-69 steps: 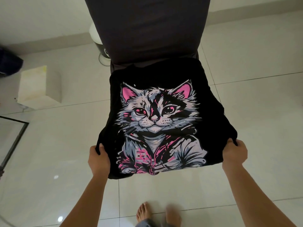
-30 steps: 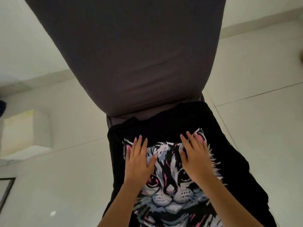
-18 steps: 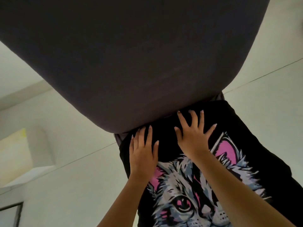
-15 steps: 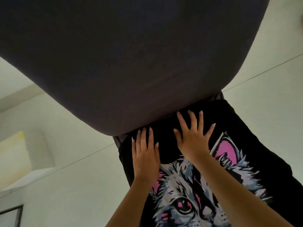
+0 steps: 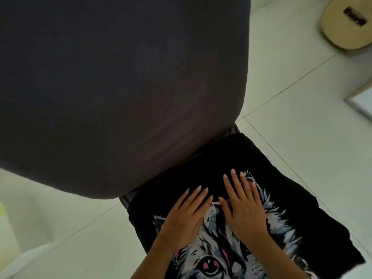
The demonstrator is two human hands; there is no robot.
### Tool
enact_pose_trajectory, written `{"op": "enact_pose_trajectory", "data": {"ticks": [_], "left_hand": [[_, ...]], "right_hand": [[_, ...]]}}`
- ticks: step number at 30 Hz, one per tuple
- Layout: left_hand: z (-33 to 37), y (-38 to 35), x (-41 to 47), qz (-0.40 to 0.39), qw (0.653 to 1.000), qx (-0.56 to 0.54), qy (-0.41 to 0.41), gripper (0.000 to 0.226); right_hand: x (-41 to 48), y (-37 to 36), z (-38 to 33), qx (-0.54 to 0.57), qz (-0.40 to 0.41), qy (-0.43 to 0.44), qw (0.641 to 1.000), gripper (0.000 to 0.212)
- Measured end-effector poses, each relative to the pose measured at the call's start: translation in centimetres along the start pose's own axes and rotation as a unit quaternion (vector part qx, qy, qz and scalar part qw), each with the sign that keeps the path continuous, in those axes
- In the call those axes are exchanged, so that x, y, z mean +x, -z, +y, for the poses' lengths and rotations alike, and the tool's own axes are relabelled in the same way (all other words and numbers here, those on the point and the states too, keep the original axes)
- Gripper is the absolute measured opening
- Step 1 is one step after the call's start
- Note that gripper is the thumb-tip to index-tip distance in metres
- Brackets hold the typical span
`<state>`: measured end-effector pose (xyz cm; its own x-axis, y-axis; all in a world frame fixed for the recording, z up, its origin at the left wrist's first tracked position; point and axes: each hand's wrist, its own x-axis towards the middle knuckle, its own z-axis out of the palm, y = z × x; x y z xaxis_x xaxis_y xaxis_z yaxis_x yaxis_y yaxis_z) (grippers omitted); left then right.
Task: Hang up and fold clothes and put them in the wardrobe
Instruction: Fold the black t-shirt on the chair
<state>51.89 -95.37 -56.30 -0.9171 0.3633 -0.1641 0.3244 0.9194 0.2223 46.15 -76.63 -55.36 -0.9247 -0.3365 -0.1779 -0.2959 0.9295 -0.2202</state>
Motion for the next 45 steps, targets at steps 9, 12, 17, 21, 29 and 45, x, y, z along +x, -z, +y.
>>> {"op": "enact_pose_trajectory", "data": {"ticks": [9, 12, 17, 21, 29, 45], "left_hand": [[-2.3, 0.3, 0.3, 0.02, 0.997, -0.031, 0.07, 0.057], [-4.1, 0.5, -0.5, 0.028, 0.996, -0.012, 0.089, 0.058], [-6.7, 0.4, -3.1, 0.03, 0.999, 0.011, 0.04, 0.058], [-5.2, 0.0, -4.9, 0.079, 0.985, -0.06, 0.141, 0.055], [-1.9, 1.2, -8.5, 0.238, 0.662, -0.408, 0.581, 0.045], [-3.4, -0.6, -12.3, 0.073, 0.634, -0.619, 0.458, 0.074]], "right_hand": [[-7.5, -0.8, -1.7, 0.0, 0.056, -0.294, 0.954, 0.063], [-7.5, -1.1, -3.0, 0.011, 0.09, -0.37, 0.925, 0.062], [-9.2, -2.1, -5.1, 0.053, 0.122, -0.401, 0.906, 0.062], [-12.6, -3.4, -6.1, 0.069, 0.141, -0.405, 0.901, 0.062], [-20.9, -7.2, -11.9, 0.27, 0.217, -0.54, 0.768, 0.09], [-29.4, -9.7, -16.7, 0.722, 0.09, -0.661, 0.182, 0.06]]}}
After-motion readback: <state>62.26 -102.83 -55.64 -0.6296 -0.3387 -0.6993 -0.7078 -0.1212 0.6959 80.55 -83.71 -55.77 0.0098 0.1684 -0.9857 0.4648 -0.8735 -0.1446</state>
